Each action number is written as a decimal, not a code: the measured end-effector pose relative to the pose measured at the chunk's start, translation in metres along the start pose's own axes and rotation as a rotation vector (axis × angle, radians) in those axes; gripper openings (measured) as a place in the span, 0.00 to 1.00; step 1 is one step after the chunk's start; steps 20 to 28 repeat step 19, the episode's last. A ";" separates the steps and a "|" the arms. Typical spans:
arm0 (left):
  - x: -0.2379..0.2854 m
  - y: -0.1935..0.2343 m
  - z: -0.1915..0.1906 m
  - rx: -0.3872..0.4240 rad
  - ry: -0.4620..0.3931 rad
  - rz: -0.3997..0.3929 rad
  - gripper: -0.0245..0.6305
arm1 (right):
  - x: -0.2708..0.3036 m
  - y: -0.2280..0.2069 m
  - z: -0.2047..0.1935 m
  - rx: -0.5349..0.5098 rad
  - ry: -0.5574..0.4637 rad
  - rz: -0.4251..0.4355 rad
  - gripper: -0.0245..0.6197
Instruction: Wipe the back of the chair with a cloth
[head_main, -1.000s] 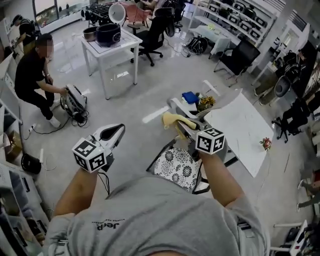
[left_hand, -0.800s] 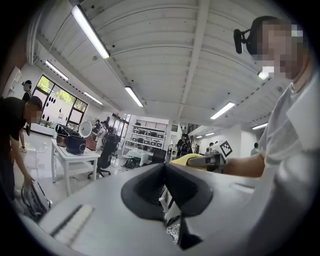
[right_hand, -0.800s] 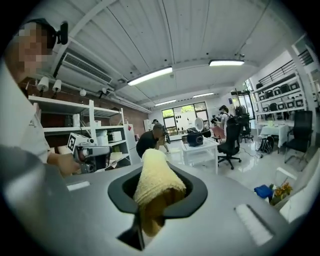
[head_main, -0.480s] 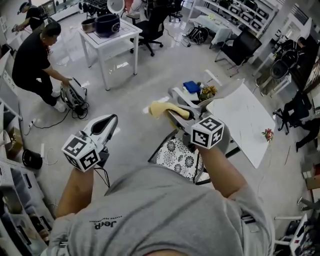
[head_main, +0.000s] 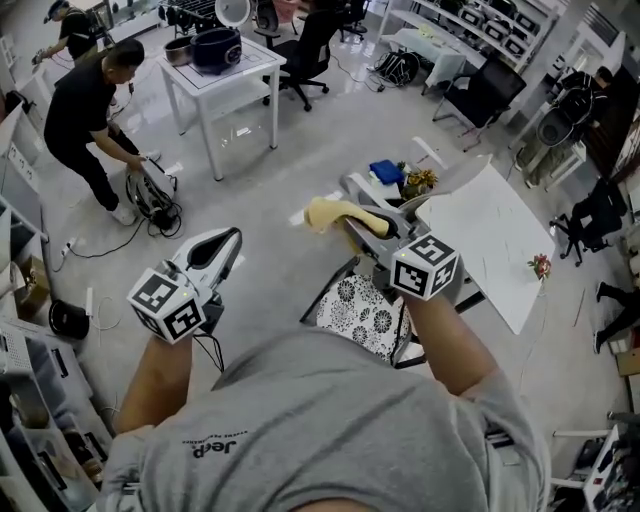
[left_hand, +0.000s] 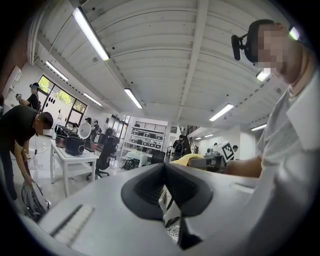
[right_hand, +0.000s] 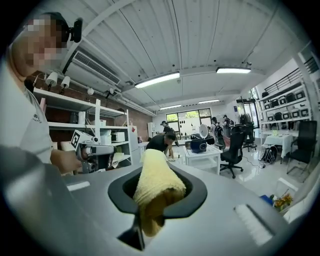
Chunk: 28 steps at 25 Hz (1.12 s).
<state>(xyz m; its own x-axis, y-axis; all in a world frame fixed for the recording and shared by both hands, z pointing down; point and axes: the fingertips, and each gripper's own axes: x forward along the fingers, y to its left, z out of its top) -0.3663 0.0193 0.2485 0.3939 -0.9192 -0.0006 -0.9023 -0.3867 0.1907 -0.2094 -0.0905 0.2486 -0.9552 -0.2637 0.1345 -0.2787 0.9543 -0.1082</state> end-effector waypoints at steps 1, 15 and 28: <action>0.000 0.000 0.000 0.000 0.000 -0.001 0.13 | 0.000 0.001 0.000 -0.002 0.001 -0.001 0.12; 0.000 -0.003 0.000 -0.024 -0.013 -0.012 0.13 | -0.002 0.007 0.007 -0.030 -0.005 0.005 0.12; 0.000 -0.001 0.002 -0.031 -0.016 -0.015 0.13 | -0.002 0.006 0.008 -0.030 -0.006 0.004 0.12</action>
